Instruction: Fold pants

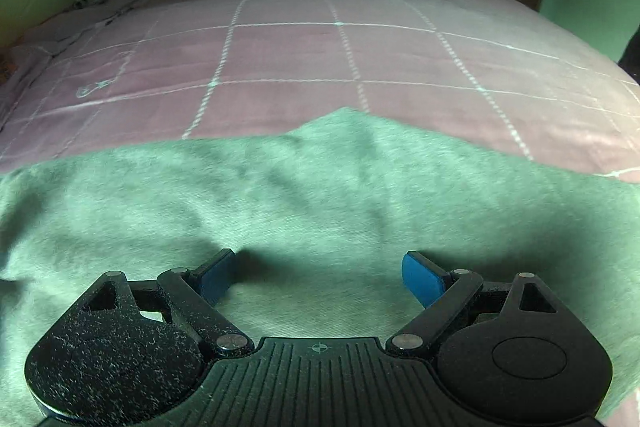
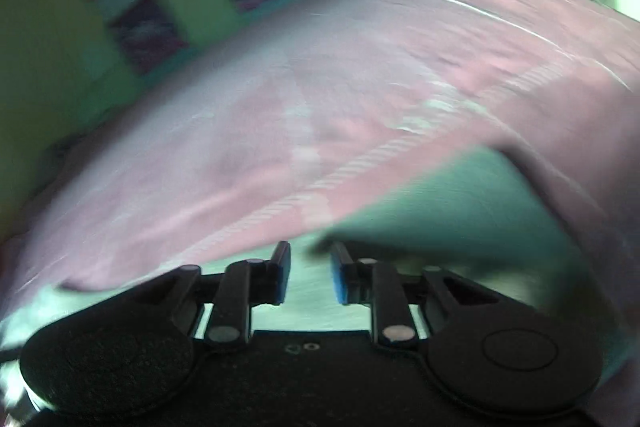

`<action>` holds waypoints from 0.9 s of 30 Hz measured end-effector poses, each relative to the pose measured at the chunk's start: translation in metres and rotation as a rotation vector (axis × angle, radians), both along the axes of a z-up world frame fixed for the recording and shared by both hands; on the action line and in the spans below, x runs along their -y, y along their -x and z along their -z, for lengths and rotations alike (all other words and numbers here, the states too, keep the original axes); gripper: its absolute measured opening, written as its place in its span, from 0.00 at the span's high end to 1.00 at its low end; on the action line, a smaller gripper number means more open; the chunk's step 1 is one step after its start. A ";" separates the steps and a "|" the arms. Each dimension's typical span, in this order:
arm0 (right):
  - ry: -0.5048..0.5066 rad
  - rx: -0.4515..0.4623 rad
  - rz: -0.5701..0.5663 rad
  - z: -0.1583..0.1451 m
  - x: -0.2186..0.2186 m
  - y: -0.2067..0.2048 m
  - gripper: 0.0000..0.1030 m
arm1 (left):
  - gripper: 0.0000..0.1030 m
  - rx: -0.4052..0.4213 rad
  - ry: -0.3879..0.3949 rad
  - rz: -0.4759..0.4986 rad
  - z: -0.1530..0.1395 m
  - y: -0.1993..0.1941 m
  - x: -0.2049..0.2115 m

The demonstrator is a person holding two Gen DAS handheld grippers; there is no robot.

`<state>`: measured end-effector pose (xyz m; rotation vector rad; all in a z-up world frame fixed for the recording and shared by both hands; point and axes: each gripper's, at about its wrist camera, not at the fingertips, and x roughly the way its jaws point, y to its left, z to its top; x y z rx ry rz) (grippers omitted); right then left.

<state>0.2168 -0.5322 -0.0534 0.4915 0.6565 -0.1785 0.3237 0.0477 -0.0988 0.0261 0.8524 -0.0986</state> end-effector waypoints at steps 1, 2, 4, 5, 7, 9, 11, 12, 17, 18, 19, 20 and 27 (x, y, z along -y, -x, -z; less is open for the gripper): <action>-0.026 0.013 0.089 0.003 0.016 0.008 0.99 | 0.13 0.002 0.002 -0.008 -0.001 0.002 -0.005; -0.061 0.023 0.151 0.004 0.029 0.016 1.00 | 0.13 0.004 0.007 -0.011 -0.001 0.004 -0.009; -0.101 0.036 0.168 -0.002 0.043 0.032 0.90 | 0.13 0.006 0.007 -0.010 -0.001 0.009 -0.015; -0.104 0.049 0.149 -0.007 0.043 0.039 0.71 | 0.13 0.008 0.005 -0.014 -0.002 0.011 -0.018; -0.096 0.109 0.134 -0.021 0.041 0.064 0.62 | 0.13 0.012 0.010 -0.028 -0.005 0.020 -0.023; -0.139 0.128 0.171 -0.026 0.046 0.089 0.60 | 0.13 0.021 0.022 -0.041 -0.009 0.032 -0.032; -0.203 0.152 0.212 -0.027 0.053 0.117 0.60 | 0.13 0.034 0.016 -0.049 -0.012 0.045 -0.042; -0.230 0.158 0.235 -0.024 0.056 0.129 0.60 | 0.13 0.041 0.011 -0.057 -0.014 0.050 -0.048; -0.362 0.131 0.299 0.004 0.063 0.153 0.58 | 0.13 0.064 0.024 -0.118 -0.020 0.075 -0.087; -0.393 0.118 0.301 0.013 0.064 0.149 0.59 | 0.13 0.065 0.024 -0.135 -0.021 0.080 -0.095; -0.420 0.109 0.302 0.020 0.064 0.143 0.60 | 0.13 0.069 0.020 -0.152 -0.021 0.084 -0.104; -0.437 0.116 0.305 0.026 0.065 0.139 0.61 | 0.13 0.072 0.015 -0.168 -0.022 0.087 -0.113; -0.334 0.174 0.275 0.009 0.052 0.122 0.84 | 0.10 0.014 -0.117 -0.302 0.000 0.099 -0.168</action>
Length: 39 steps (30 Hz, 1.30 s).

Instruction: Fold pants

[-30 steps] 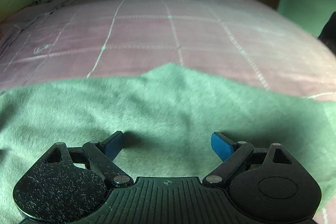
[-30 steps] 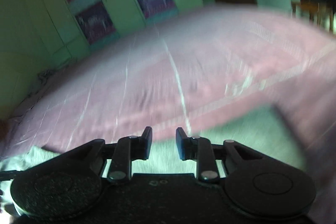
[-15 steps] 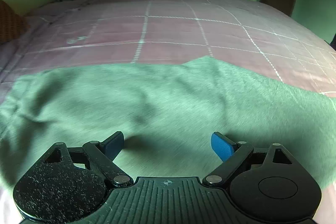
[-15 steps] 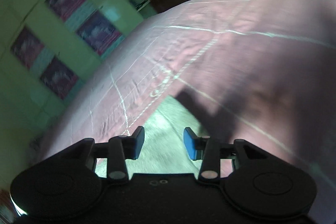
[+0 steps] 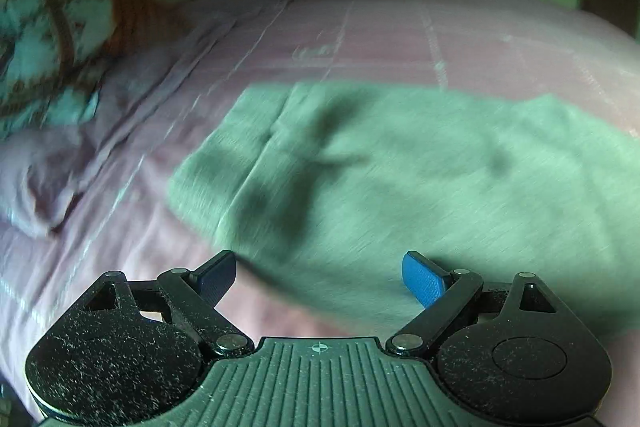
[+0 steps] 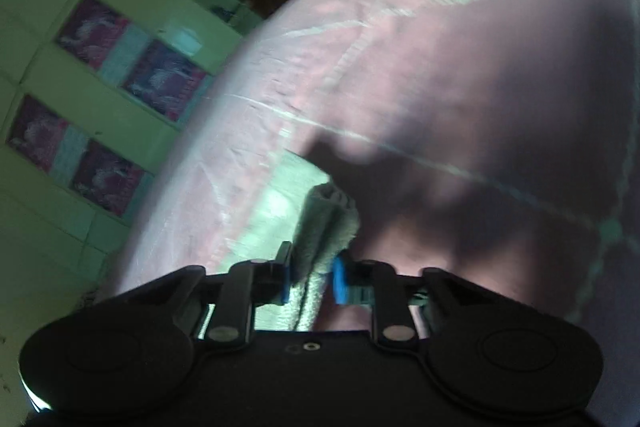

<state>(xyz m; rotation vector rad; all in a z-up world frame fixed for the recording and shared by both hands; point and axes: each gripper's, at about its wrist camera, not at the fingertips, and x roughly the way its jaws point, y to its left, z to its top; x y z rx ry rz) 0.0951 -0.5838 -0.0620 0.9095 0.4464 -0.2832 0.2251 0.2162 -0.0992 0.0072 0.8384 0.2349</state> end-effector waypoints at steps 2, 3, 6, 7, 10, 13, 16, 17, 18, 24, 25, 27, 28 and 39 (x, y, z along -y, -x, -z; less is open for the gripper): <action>0.073 0.022 -0.022 -0.013 -0.007 0.005 0.85 | 0.00 0.010 0.103 -0.071 0.008 0.003 -0.020; 0.090 0.035 -0.026 -0.013 -0.007 0.007 0.85 | 0.00 0.015 0.165 -0.110 0.012 0.003 -0.029; -0.023 -0.105 0.017 0.024 0.012 0.001 0.86 | 0.00 0.026 0.191 -0.141 0.016 0.001 -0.033; -0.026 -0.093 0.022 0.025 0.012 0.002 0.85 | 0.00 0.026 0.178 -0.135 0.016 0.000 -0.031; 0.027 -0.109 0.023 0.014 0.001 -0.001 0.84 | 0.00 0.028 0.186 -0.134 0.018 -0.002 -0.031; 0.045 -0.125 0.023 0.007 -0.003 -0.003 0.84 | 0.00 0.031 0.188 -0.133 0.019 -0.002 -0.031; 0.099 -0.127 0.011 -0.009 -0.013 -0.008 0.84 | 0.00 0.034 0.193 -0.133 0.017 0.004 -0.030; 0.120 -0.130 0.005 -0.015 -0.016 -0.011 0.84 | 0.00 0.036 0.195 -0.131 0.018 0.004 -0.030; 0.137 -0.131 0.001 -0.021 -0.021 -0.015 0.84 | 0.00 0.037 0.196 -0.131 0.018 0.004 -0.030; 0.237 -0.116 -0.042 -0.057 -0.053 -0.037 0.84 | 0.00 0.044 0.210 -0.124 0.020 0.002 -0.032; 0.248 -0.114 -0.051 -0.061 -0.059 -0.041 0.84 | 0.00 0.045 0.214 -0.123 0.021 0.002 -0.032; 0.263 -0.117 -0.059 -0.067 -0.066 -0.046 0.84 | 0.00 0.046 0.220 -0.121 0.021 0.002 -0.033; 0.271 -0.124 -0.060 -0.070 -0.068 -0.049 0.84 | 0.00 0.047 0.222 -0.120 0.021 0.002 -0.033; 0.306 -0.154 -0.074 -0.080 -0.092 -0.061 0.84 | 0.00 0.059 0.245 -0.124 0.023 0.003 -0.036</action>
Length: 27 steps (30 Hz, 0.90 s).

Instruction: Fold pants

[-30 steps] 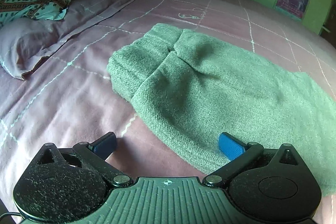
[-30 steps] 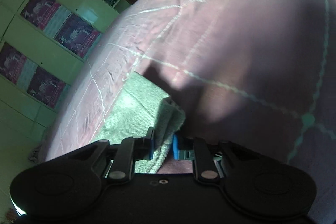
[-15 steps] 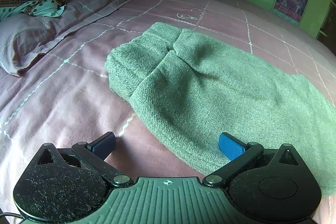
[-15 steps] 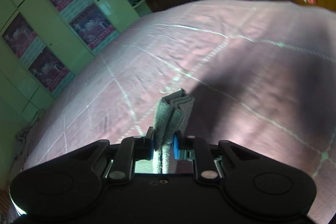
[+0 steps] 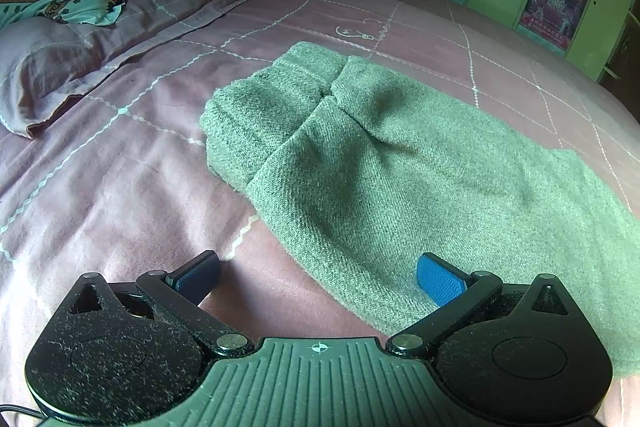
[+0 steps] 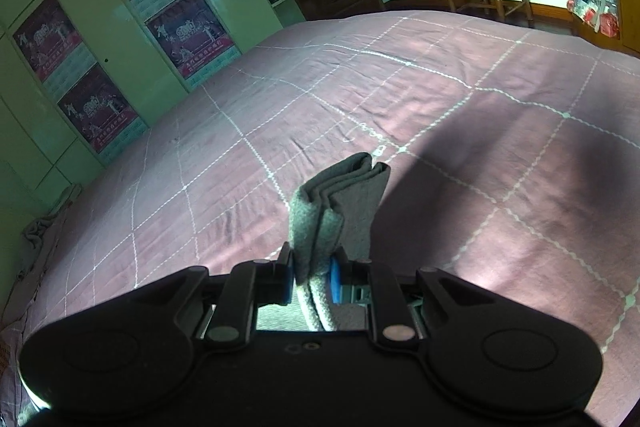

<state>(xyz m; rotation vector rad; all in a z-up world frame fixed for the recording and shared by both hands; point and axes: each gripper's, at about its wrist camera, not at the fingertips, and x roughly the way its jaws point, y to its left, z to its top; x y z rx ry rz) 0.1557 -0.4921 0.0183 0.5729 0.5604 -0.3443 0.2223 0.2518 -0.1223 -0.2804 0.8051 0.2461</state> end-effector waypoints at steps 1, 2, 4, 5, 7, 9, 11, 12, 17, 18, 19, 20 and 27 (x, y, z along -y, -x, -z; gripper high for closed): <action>0.002 0.000 -0.003 0.000 -0.001 -0.002 0.84 | 0.00 0.001 0.002 -0.002 0.000 0.000 0.000; 0.004 -0.001 -0.004 0.000 -0.002 -0.003 0.84 | 0.00 0.002 0.004 -0.002 0.000 0.000 0.000; 0.003 -0.007 0.004 0.000 -0.002 -0.003 0.84 | 0.00 0.001 0.004 -0.003 0.000 0.000 0.000; 0.002 -0.004 0.001 0.000 -0.002 -0.003 0.84 | 0.00 0.001 0.002 -0.002 0.000 0.000 0.000; 0.008 0.005 -0.010 -0.002 -0.005 -0.002 0.84 | 0.00 -0.001 0.000 -0.004 0.000 0.000 0.000; 0.009 0.020 -0.042 -0.005 -0.012 -0.005 0.84 | 0.00 0.001 -0.001 -0.005 0.000 0.000 0.000; 0.031 0.028 -0.082 -0.009 -0.027 -0.011 0.84 | 0.00 0.002 0.005 0.000 -0.003 0.002 0.000; 0.038 0.033 -0.104 -0.011 -0.036 -0.015 0.84 | 0.00 0.003 0.015 0.008 -0.006 0.003 0.000; 0.078 0.053 -0.250 -0.022 -0.100 -0.042 0.84 | 0.00 0.020 0.033 0.017 -0.018 0.016 -0.003; 0.081 0.058 -0.288 -0.022 -0.116 -0.049 0.84 | 0.00 0.025 0.034 0.017 -0.020 0.019 -0.004; 0.084 0.062 -0.325 -0.022 -0.132 -0.054 0.84 | 0.00 0.029 0.035 0.017 -0.022 0.021 -0.005; 0.084 0.065 -0.362 -0.022 -0.149 -0.060 0.84 | 0.00 0.031 0.035 0.016 -0.023 0.024 -0.005; 0.023 -0.009 -0.643 0.010 -0.266 -0.084 0.84 | 0.00 0.049 0.146 -0.014 -0.022 0.045 -0.018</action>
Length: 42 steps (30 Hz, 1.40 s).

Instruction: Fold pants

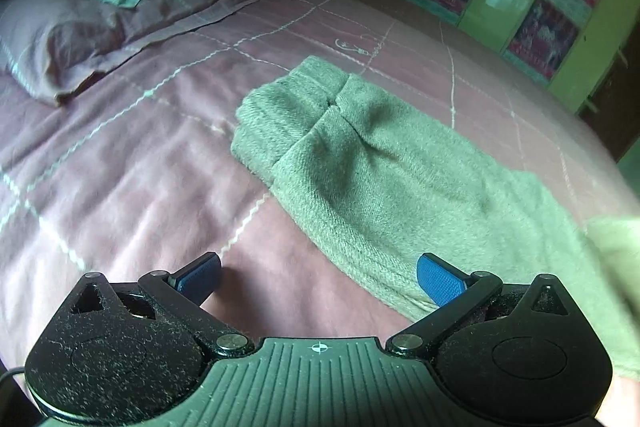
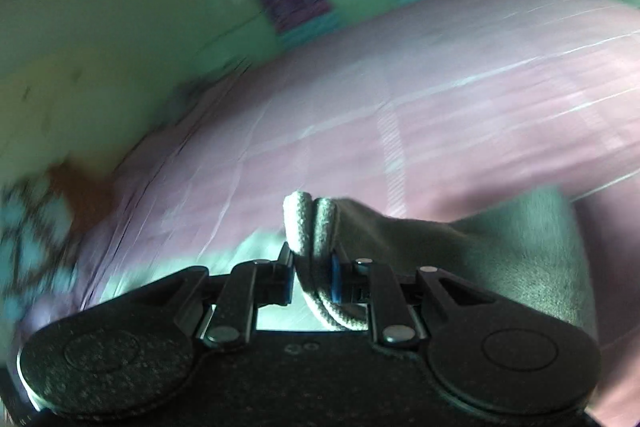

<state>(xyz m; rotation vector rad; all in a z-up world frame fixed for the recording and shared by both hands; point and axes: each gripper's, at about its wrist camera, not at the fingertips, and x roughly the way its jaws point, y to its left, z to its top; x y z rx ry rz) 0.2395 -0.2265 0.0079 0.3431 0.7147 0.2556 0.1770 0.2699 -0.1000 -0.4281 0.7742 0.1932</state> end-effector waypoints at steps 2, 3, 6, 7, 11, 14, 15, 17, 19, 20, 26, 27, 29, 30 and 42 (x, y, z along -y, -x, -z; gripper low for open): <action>0.039 -0.034 -0.086 0.015 -0.030 0.001 0.84 | 0.00 0.005 0.006 -0.003 0.000 0.004 -0.001; 0.071 -0.054 -0.117 0.024 -0.043 0.002 0.84 | 0.00 0.010 0.006 0.000 -0.001 0.006 0.000; 0.155 -0.099 -0.167 0.046 -0.067 0.009 0.84 | 0.00 0.021 -0.015 0.020 -0.004 0.011 0.005; 0.176 -0.104 -0.171 0.052 -0.071 0.013 0.84 | 0.00 0.026 -0.024 0.022 -0.006 0.013 0.007; 0.180 -0.124 -0.158 0.064 -0.071 0.021 0.84 | 0.00 0.041 -0.048 0.024 -0.009 0.017 0.010; 0.199 -0.115 -0.159 0.063 -0.077 0.022 0.84 | 0.00 0.046 -0.052 0.032 -0.011 0.019 0.012; 0.215 -0.107 -0.165 0.065 -0.083 0.023 0.84 | 0.00 0.046 -0.051 0.031 -0.011 0.020 0.012; 0.250 -0.089 -0.180 0.064 -0.091 0.025 0.83 | 0.00 0.044 -0.045 0.028 -0.010 0.020 0.011; 0.283 -0.067 -0.202 0.061 -0.096 0.029 0.83 | 0.00 0.041 -0.040 0.025 -0.010 0.021 0.010; 0.301 -0.055 -0.215 0.060 -0.099 0.031 0.83 | 0.00 0.039 -0.039 0.025 -0.009 0.020 0.010; 0.450 0.021 -0.335 0.067 -0.123 0.053 0.83 | 0.00 0.020 -0.054 0.036 -0.008 0.018 0.013; 0.472 0.027 -0.344 0.069 -0.126 0.055 0.83 | 0.00 0.018 -0.058 0.038 -0.008 0.017 0.013; 0.506 0.032 -0.351 0.074 -0.130 0.058 0.82 | 0.00 0.014 -0.066 0.041 -0.008 0.017 0.015; 0.520 0.032 -0.355 0.076 -0.131 0.060 0.81 | 0.00 0.012 -0.070 0.042 -0.008 0.016 0.015; 0.354 0.217 -0.427 0.050 -0.140 0.110 0.67 | 0.00 0.028 -0.081 0.081 -0.019 0.011 0.032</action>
